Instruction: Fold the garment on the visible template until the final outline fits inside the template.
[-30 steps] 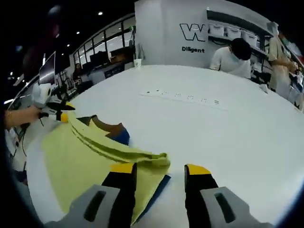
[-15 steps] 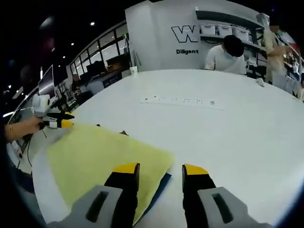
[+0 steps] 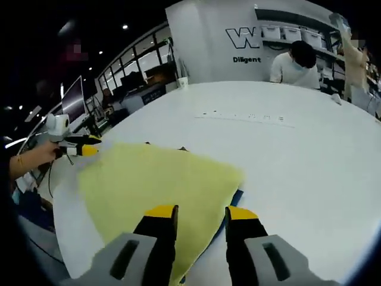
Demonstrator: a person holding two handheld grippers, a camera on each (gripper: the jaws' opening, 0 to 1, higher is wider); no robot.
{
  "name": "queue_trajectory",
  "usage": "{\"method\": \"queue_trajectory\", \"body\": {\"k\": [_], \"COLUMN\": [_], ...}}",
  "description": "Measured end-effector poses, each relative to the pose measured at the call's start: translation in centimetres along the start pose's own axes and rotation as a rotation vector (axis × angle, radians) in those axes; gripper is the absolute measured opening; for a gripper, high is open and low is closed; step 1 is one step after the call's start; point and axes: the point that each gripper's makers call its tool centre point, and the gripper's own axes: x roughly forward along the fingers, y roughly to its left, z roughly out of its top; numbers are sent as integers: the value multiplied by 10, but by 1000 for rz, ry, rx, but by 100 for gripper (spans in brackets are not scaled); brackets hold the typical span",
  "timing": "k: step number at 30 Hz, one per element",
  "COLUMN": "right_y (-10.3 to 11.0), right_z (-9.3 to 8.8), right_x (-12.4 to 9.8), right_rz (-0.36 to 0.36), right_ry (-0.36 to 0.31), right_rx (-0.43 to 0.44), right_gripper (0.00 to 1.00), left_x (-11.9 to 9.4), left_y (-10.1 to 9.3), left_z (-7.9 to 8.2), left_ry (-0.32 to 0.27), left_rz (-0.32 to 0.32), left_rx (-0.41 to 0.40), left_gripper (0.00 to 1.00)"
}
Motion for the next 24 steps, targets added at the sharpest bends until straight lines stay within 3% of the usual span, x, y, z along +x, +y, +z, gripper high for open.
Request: {"method": "queue_trajectory", "body": {"k": [11, 15, 19, 24], "right_y": [17, 18, 26, 30], "right_z": [-27, -30, -49, -58], "right_x": [-24, -27, -41, -48], "right_rz": [14, 15, 21, 26], "right_ry": [25, 30, 40, 50], "right_rx": [14, 13, 34, 41], "right_gripper": [26, 25, 25, 24], "left_x": [-18, -21, -35, -41], "left_y": [-33, -36, -49, -50], "left_z": [-34, -37, -53, -65], "left_ry": [33, 39, 64, 86], "left_rz": [-46, -47, -41, -27], "left_rx": [-56, -61, -74, -82], "left_gripper": [37, 34, 33, 32]}}
